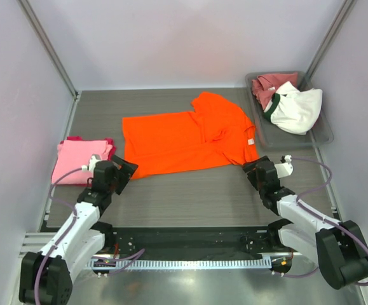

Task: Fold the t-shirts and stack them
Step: Fold the tshirt

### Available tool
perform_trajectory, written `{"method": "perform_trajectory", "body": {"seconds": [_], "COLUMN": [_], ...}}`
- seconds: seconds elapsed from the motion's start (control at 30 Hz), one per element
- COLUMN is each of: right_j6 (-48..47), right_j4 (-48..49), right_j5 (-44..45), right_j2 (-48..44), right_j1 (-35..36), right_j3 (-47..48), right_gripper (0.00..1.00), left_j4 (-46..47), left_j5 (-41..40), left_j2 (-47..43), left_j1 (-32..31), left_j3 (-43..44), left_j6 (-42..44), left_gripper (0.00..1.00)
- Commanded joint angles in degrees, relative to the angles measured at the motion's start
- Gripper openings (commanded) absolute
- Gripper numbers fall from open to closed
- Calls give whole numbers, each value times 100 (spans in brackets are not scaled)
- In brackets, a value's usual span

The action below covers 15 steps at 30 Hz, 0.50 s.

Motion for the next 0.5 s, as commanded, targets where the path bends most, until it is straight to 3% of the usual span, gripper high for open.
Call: {"method": "perform_trajectory", "body": {"seconds": [0.0, 0.3, 0.47], "right_j6": [534, 561, 306], "right_j4": [603, 728, 701], "right_j5": [63, 212, 397], "right_j2": [101, 655, 637], "right_j1": [85, 120, 120], "right_j3": [164, 454, 516], "right_gripper": [65, 66, 63], "left_j4": [458, 1126, 1285], "left_j5": [-540, -1077, -1507], "left_j2": [21, 855, 1005], "left_j1": [-175, -422, -475], "left_j3": [-230, -406, -432], "left_j6": [-649, -1028, -1072], "left_gripper": [87, 82, 66]}}
